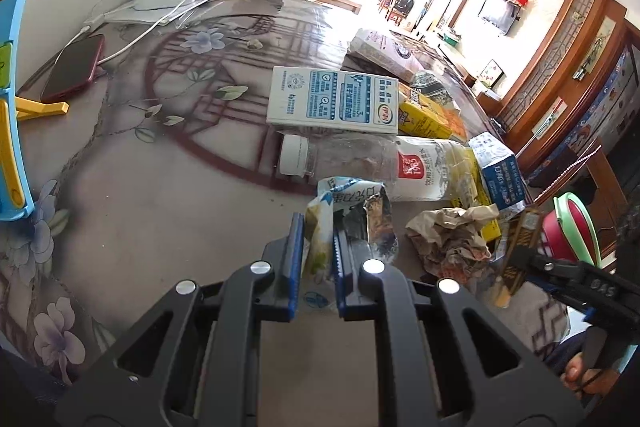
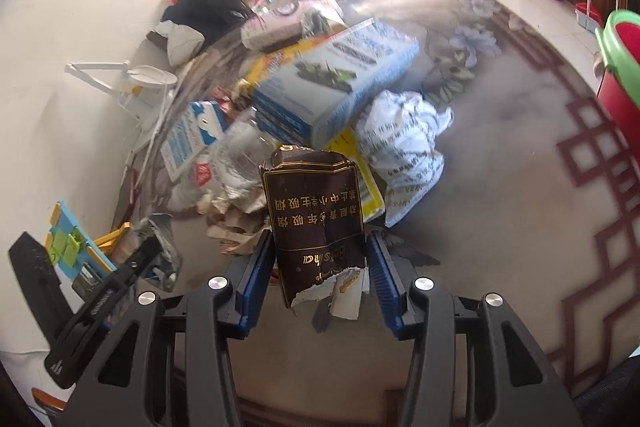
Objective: Collect trash
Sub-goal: 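Grasp the dark brown packet with the right tool, then drop the brown packet into the red bin with the right tool while the left drops its wrapper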
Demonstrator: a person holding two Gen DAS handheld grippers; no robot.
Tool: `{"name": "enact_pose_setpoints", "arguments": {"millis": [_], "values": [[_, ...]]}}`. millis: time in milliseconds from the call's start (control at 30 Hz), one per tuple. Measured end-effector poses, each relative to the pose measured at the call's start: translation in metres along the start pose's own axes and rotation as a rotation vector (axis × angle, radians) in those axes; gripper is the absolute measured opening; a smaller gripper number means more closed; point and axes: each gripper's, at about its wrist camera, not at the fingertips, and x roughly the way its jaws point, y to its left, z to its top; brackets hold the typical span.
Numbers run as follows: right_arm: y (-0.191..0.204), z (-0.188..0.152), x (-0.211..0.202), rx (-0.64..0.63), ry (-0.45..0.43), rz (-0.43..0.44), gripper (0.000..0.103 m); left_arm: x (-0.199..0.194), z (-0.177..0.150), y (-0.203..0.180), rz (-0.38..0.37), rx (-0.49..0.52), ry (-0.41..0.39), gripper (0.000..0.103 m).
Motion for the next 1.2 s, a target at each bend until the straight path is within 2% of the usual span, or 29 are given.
{"name": "enact_pose_setpoints", "arguments": {"millis": [500, 633, 867, 1200], "values": [[0.004, 0.003, -0.057, -0.030, -0.133, 0.007, 0.046, -0.021, -0.002, -0.022, -0.024, 0.086, -0.047, 0.011], [0.001, 0.006, -0.074, -0.029, -0.180, 0.005, 0.046, -0.033, 0.001, -0.033, -0.055, 0.091, -0.061, 0.011], [-0.011, 0.011, -0.097, -0.004, -0.237, 0.018, 0.046, -0.040, 0.005, -0.065, -0.141, 0.119, -0.050, 0.012], [-0.036, 0.013, -0.124, 0.035, -0.297, 0.005, 0.046, -0.042, 0.009, -0.136, -0.235, 0.227, -0.057, 0.012]]}}
